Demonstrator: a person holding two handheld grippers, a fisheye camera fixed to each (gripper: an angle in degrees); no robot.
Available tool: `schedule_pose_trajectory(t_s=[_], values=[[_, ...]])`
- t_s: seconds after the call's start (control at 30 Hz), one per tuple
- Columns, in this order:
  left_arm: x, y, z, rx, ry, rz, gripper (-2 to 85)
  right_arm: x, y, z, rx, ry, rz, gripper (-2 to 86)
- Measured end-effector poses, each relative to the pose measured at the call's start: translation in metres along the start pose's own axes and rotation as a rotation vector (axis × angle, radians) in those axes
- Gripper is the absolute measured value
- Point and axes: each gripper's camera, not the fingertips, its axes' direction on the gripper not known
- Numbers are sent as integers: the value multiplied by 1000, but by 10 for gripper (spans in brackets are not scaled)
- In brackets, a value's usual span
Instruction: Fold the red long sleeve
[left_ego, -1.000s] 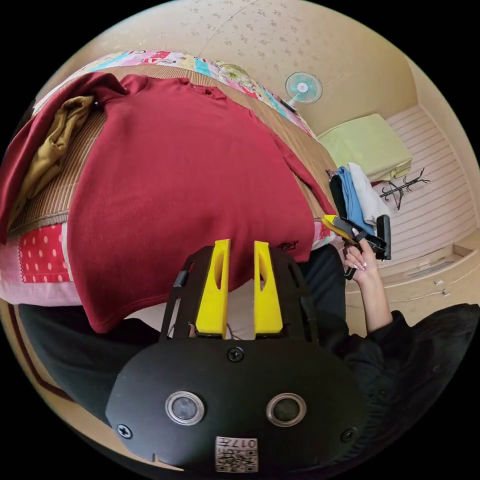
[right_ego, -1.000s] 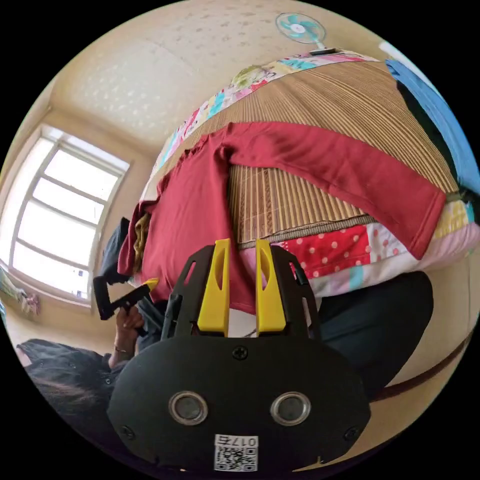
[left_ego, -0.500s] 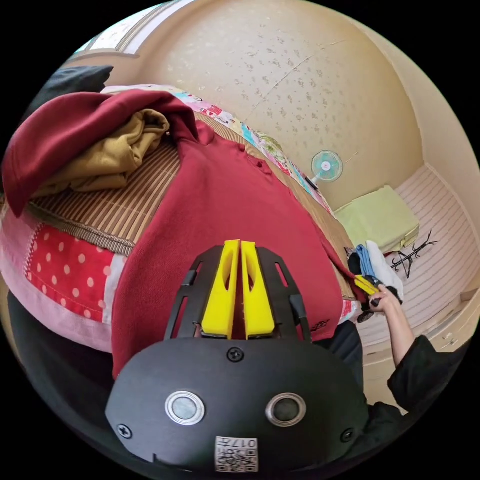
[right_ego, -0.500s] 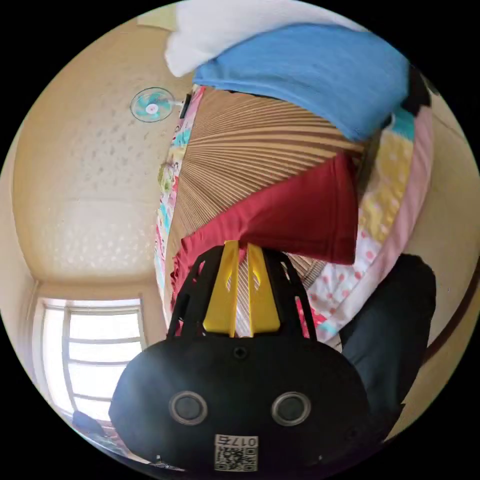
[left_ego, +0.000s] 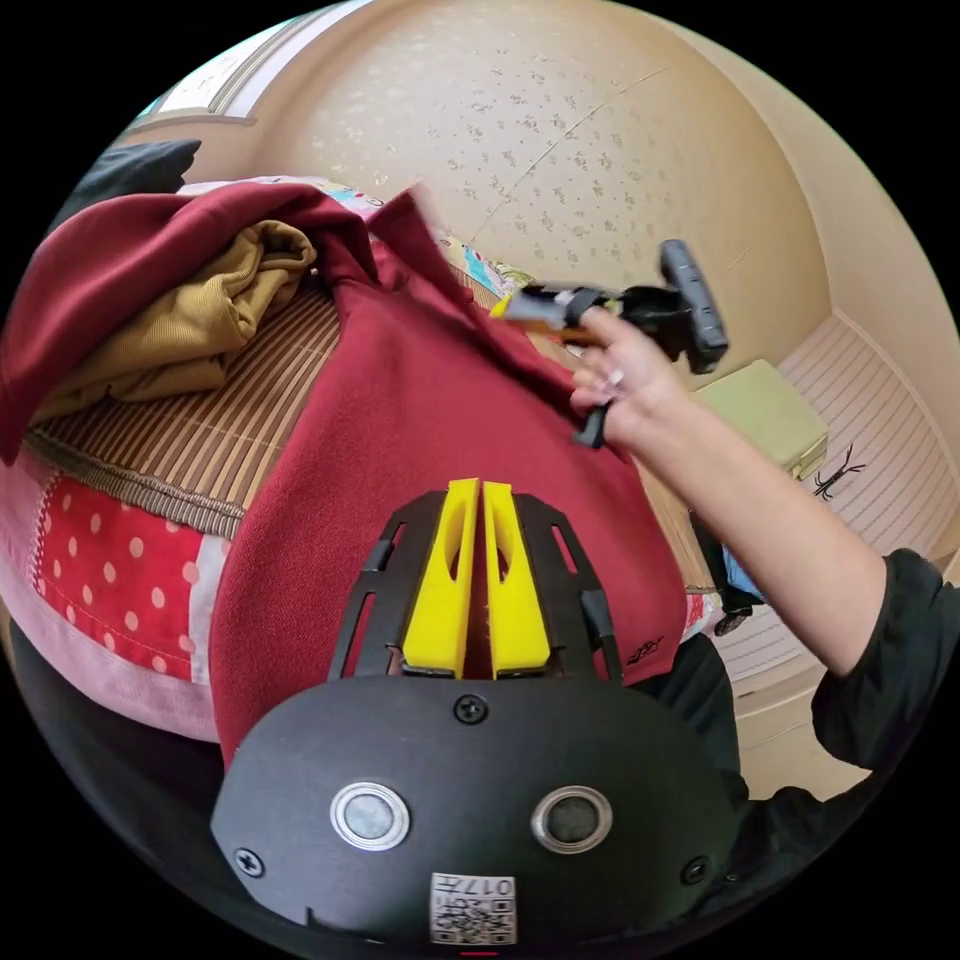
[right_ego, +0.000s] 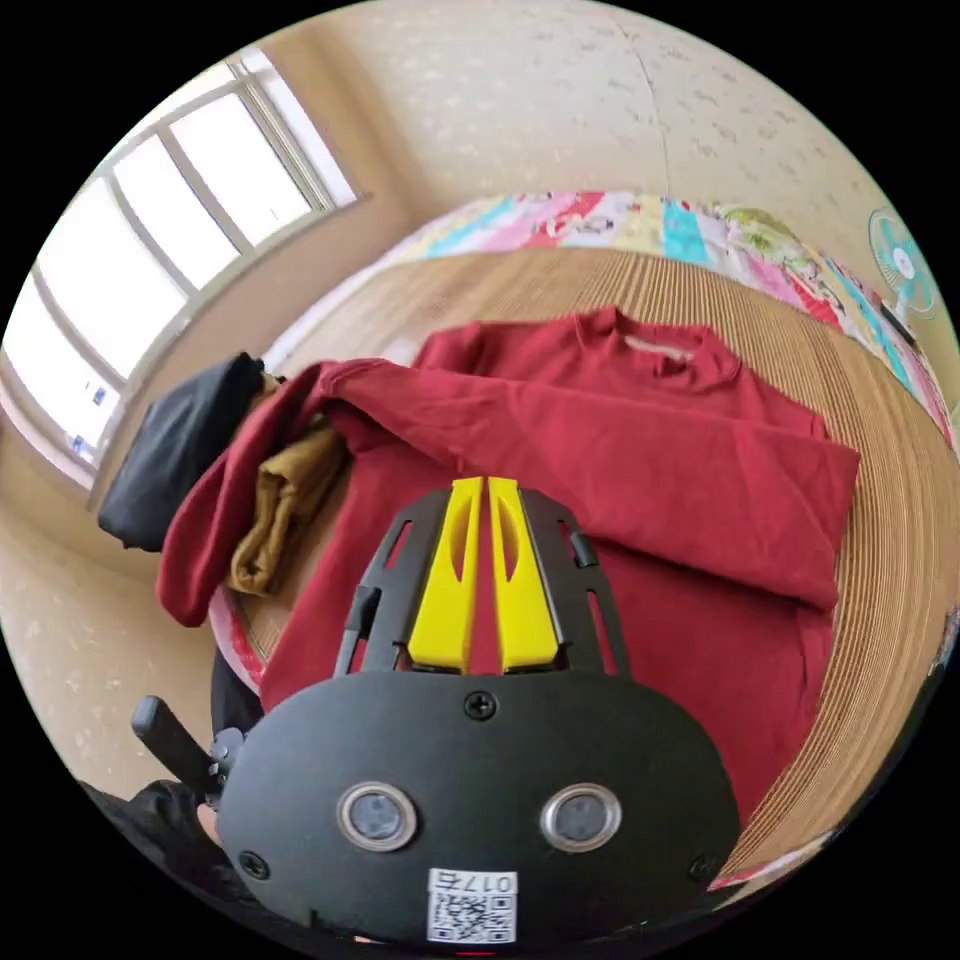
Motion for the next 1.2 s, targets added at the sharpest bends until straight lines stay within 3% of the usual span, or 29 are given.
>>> schedule_pose_trajectory(t_s=[0.03, 0.17, 0.3, 0.43, 0.5, 0.57, 0.67, 0.77, 0.83, 0.9, 1.07, 1.2], values=[[-1, 2, 0, 6, 19, -3, 7, -5, 24, -11, 190, -2, -6, 28], [1, 6, 0, -1, 54, 0, 38, -1, 50, -21, 75, -94, -90, 63], [15, -3, 4, -15, 40, 10, 69, 46, 108, -52, 181, -78, -20, 54], [43, -17, -27, 99, -154, 113, 87, 114, 193, -58, 239, 33, 130, 63], [47, -22, -56, 181, -295, 128, 81, 148, 222, -53, 278, -92, 211, 53], [42, -34, -83, 226, -555, 68, 77, 201, 252, -53, 347, -302, 412, 35], [24, -58, -72, 55, -758, 49, 102, 231, 270, -40, 373, -498, 471, 23], [-11, -75, -21, -275, -904, 24, 58, 216, 278, -48, 381, -427, 381, 22], [-5, -79, -17, -312, -916, 78, 32, 210, 284, -49, 383, -417, 328, 23], [10, -90, -39, -294, -819, 84, 23, 217, 292, -47, 381, -447, 338, 22], [42, -146, -150, 45, 36, 21, 8, 240, 322, -38, 417, -568, 360, 19], [81, -212, -149, 90, 229, 103, 8, 248, 338, -34, 431, -595, 372, 21]])
